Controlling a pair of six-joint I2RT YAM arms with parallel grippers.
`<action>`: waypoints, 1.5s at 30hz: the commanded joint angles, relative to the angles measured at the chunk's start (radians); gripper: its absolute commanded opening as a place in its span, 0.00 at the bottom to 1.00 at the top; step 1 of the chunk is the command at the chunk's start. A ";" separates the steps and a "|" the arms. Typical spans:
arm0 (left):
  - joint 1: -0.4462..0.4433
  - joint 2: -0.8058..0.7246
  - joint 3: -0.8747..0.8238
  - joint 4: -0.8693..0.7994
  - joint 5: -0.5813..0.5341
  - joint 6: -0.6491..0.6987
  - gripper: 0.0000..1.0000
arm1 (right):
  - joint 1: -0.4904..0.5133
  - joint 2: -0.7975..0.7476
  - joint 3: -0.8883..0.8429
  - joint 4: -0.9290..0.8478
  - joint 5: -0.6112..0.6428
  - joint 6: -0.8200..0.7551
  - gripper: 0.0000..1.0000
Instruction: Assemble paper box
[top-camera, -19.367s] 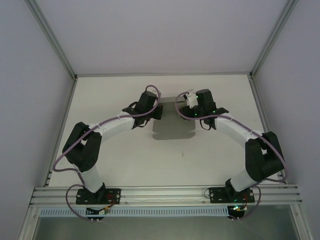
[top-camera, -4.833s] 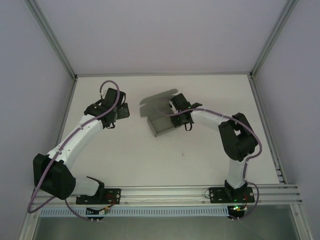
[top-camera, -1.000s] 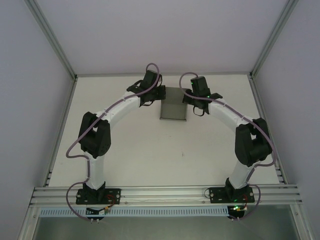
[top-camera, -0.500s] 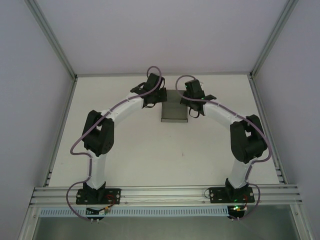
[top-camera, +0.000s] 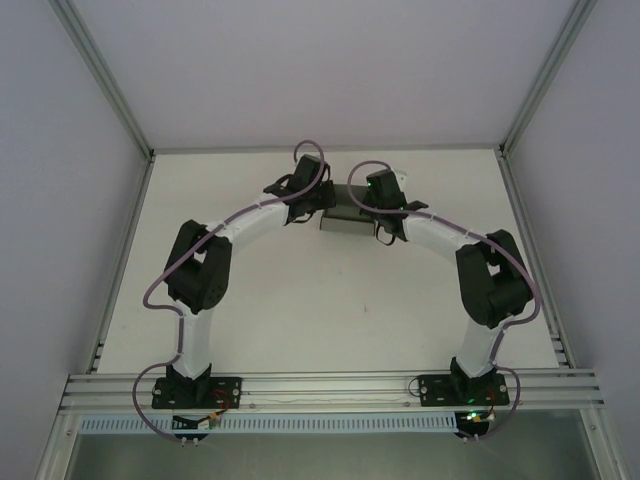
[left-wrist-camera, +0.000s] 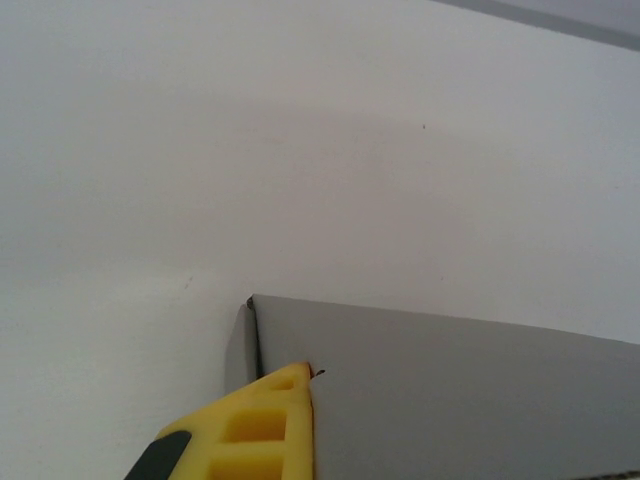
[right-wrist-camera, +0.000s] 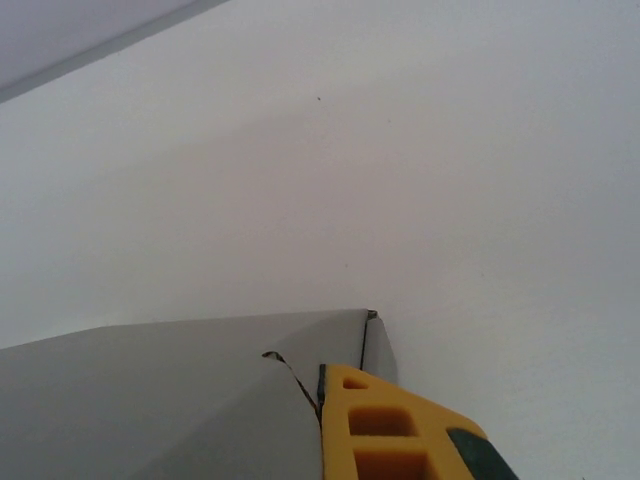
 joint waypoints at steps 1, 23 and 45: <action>-0.026 -0.053 -0.086 -0.029 0.007 -0.004 0.00 | 0.016 -0.040 -0.062 0.024 0.027 -0.003 0.00; -0.034 -0.380 -0.300 -0.088 -0.057 0.042 0.95 | 0.150 -0.087 -0.353 0.307 0.193 -0.203 0.00; 0.144 -0.170 -0.217 -0.026 0.300 -0.116 0.94 | 0.249 -0.041 -0.578 0.665 0.200 -0.430 0.03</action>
